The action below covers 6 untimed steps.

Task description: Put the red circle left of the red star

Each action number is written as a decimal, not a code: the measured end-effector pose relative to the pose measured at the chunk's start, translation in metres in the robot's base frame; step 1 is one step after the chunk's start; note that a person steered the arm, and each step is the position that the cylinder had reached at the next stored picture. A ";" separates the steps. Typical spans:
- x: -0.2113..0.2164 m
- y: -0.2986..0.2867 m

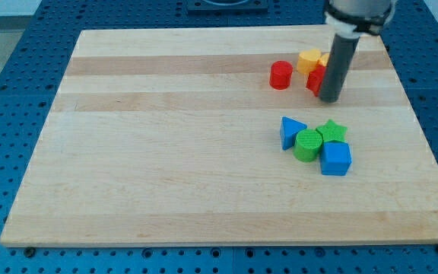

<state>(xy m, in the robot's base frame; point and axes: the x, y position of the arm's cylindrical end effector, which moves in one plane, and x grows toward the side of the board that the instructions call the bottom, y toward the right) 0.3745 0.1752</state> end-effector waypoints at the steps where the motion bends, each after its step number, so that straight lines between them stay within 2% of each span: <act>1: -0.012 0.002; 2: -0.012 0.002; 3: 0.010 -0.008; 6: 0.013 -0.101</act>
<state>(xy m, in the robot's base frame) 0.3871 0.0739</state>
